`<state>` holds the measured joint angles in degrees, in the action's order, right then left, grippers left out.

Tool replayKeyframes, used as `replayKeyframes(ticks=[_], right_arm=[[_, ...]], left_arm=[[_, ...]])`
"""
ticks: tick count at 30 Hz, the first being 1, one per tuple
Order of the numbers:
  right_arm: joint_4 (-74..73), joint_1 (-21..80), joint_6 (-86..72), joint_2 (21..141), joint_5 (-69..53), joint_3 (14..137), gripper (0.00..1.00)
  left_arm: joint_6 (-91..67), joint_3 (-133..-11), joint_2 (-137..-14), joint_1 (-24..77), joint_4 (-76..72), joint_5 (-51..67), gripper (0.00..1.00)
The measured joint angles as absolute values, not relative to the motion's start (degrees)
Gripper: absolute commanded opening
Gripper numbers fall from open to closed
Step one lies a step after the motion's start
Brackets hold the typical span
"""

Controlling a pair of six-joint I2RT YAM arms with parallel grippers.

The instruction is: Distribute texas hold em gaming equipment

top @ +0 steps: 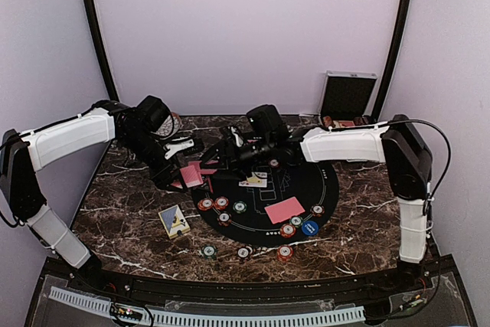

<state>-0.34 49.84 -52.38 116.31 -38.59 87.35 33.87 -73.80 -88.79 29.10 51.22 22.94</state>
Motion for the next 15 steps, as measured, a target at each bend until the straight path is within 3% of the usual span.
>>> replayKeyframes(ticks=[15], right_arm=[[5.2, 52.5, -58.3, 122.9, -42.6, 92.6, 0.73]], left_arm=[[33.8, -74.0, -88.8, 29.1, 51.2, 23.6, 0.0]])
